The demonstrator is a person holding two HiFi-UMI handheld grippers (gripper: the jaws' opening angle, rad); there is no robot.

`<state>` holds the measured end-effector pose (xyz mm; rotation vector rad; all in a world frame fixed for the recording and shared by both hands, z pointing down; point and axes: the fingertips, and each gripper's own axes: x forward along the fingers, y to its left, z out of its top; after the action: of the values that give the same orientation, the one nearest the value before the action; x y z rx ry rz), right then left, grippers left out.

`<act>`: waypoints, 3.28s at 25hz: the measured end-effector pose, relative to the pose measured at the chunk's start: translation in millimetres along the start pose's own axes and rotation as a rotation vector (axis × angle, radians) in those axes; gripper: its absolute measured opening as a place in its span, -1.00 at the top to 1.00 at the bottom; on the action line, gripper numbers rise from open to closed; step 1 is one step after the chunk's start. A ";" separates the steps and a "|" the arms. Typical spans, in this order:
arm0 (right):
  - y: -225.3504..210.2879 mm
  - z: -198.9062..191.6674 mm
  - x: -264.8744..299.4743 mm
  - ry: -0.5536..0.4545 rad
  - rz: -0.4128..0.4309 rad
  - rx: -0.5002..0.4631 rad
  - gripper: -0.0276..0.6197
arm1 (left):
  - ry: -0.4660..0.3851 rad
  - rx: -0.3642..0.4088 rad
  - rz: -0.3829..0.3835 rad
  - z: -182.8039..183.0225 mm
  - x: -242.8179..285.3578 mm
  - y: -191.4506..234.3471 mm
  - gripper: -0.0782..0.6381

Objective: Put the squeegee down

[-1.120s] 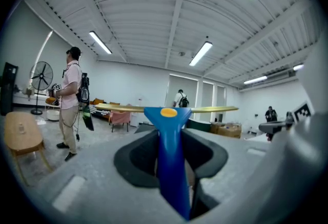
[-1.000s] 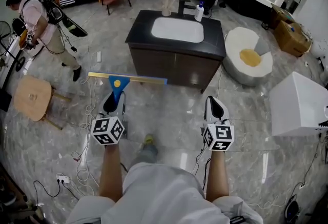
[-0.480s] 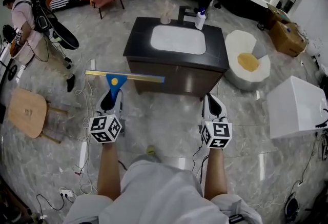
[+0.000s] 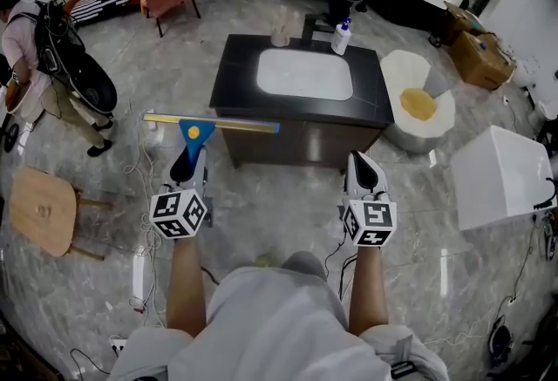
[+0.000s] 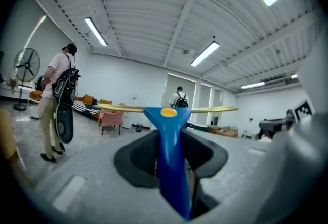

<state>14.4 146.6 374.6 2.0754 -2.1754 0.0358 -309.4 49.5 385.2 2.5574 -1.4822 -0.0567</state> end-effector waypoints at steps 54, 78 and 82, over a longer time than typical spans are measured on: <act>-210.0 -25.4 501.6 0.096 0.160 0.030 0.91 | 0.173 0.029 0.183 -17.7 497.1 85.7 0.41; -220.0 -56.3 629.3 0.163 0.046 0.057 0.91 | 0.349 0.013 0.160 -93.0 653.3 188.1 0.41; -217.1 -66.9 650.5 0.174 0.039 0.071 0.91 | 0.394 0.000 0.165 -119.8 676.1 203.2 0.41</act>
<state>208.4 -502.8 498.3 1.9830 -2.1388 0.2901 -129.8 -616.0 579.3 2.2618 -1.5187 0.4426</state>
